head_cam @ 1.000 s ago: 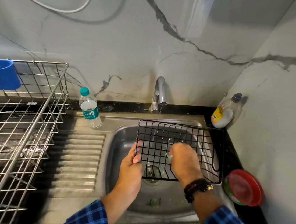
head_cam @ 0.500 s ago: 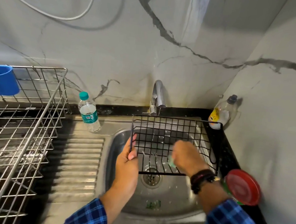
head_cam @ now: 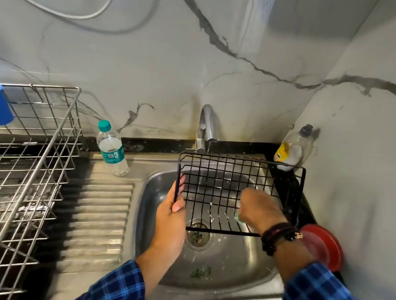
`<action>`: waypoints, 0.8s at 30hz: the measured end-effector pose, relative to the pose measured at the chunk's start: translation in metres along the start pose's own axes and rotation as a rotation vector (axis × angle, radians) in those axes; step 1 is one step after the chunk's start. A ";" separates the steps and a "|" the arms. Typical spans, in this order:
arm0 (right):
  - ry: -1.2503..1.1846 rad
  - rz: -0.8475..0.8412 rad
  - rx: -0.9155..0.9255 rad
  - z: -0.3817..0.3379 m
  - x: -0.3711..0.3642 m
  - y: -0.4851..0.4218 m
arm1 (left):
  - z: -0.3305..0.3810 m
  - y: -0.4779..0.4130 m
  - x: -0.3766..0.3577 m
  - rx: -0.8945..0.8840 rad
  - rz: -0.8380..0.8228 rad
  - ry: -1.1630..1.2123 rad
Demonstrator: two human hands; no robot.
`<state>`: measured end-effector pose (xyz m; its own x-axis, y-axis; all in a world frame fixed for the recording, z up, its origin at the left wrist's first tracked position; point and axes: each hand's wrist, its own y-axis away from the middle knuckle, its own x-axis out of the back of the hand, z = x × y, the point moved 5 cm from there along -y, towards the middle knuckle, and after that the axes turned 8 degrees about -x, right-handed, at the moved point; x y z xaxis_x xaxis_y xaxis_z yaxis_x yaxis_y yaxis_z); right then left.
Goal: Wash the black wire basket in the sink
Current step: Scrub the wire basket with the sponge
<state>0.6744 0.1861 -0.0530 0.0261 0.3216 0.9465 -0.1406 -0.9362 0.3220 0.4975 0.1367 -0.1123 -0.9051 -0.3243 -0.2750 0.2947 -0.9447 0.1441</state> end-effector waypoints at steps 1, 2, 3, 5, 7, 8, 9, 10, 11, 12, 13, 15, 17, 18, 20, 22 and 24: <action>0.038 0.012 -0.023 0.006 0.002 0.000 | -0.003 -0.001 0.001 0.019 0.005 0.009; 0.039 0.024 -0.026 0.005 0.004 0.002 | -0.005 -0.001 0.002 0.030 0.013 0.009; 0.009 0.017 -0.013 -0.002 0.003 0.004 | -0.005 -0.002 0.001 0.021 0.013 0.000; -0.109 -0.031 0.049 -0.025 -0.005 0.008 | -0.005 -0.005 -0.003 0.015 -0.006 -0.031; -0.240 -0.081 0.131 -0.052 -0.015 0.013 | -0.004 -0.003 -0.007 0.021 -0.019 -0.046; -0.286 -0.095 0.174 -0.062 -0.018 0.014 | -0.001 -0.002 -0.007 0.016 -0.020 -0.047; -0.313 -0.101 0.198 -0.065 -0.020 0.012 | 0.000 -0.002 -0.007 0.007 -0.024 -0.043; -0.323 -0.096 0.196 -0.062 -0.019 0.010 | 0.000 -0.002 -0.006 -0.003 -0.017 -0.039; -0.315 -0.084 0.166 -0.053 -0.017 0.008 | 0.000 -0.002 -0.006 -0.008 -0.003 -0.039; -0.288 -0.061 0.120 -0.040 -0.014 0.005 | 0.000 -0.002 -0.006 0.008 0.014 -0.037; -0.234 -0.021 0.069 -0.025 -0.010 0.001 | 0.000 -0.002 -0.005 0.033 0.030 -0.030; -0.091 0.088 -0.012 -0.001 0.000 -0.003 | -0.001 -0.001 -0.003 0.066 0.050 -0.013; -0.069 0.147 -0.072 0.008 0.002 -0.004 | -0.002 -0.003 -0.002 0.088 0.056 0.011; -0.123 0.168 -0.092 0.007 0.002 -0.006 | -0.001 -0.003 -0.003 0.095 0.055 0.020; -0.309 0.279 -0.114 0.003 0.004 -0.010 | 0.001 -0.004 -0.006 0.115 0.058 0.035; -0.529 0.405 -0.118 -0.001 0.012 -0.013 | 0.000 -0.002 -0.010 0.131 0.057 0.059; -0.649 0.464 -0.106 -0.009 0.018 -0.015 | -0.001 0.002 -0.014 0.150 0.049 0.081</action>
<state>0.6682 0.2073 -0.0411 0.5074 -0.2739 0.8170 -0.3706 -0.9253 -0.0800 0.5110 0.1391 -0.1086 -0.8611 -0.3787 -0.3392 0.2836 -0.9115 0.2978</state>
